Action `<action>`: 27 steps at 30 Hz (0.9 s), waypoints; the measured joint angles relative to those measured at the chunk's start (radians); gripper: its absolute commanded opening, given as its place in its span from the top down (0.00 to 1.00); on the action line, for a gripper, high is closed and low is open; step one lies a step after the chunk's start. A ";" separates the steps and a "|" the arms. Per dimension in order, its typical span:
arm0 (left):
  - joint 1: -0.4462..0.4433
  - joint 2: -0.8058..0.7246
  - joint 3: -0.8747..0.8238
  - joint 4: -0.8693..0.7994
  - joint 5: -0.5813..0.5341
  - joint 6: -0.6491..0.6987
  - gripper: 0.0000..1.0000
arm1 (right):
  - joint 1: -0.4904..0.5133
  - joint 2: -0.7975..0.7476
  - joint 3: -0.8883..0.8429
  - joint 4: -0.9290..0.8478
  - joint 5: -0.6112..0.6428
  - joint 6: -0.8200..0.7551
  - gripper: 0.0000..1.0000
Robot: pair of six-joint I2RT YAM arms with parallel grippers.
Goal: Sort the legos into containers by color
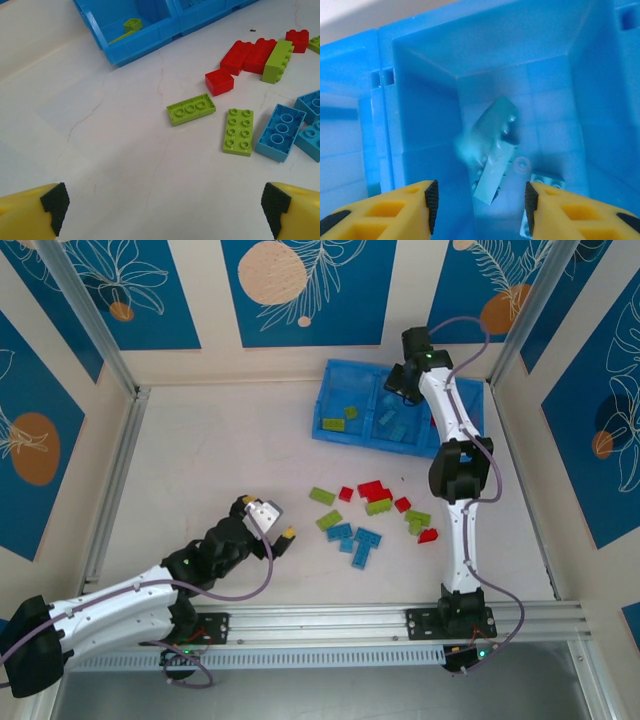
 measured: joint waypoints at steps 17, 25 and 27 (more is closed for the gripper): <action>0.000 -0.054 0.000 -0.007 -0.003 0.000 0.00 | 0.247 -1.261 -1.400 0.280 0.056 0.137 0.30; 0.000 -0.032 0.000 -0.007 -0.002 0.000 0.00 | -0.060 -1.418 -1.865 0.284 0.003 0.340 0.20; 0.000 -0.024 0.000 -0.007 -0.002 0.000 0.00 | -0.081 -1.422 -1.890 0.270 -0.022 0.372 0.20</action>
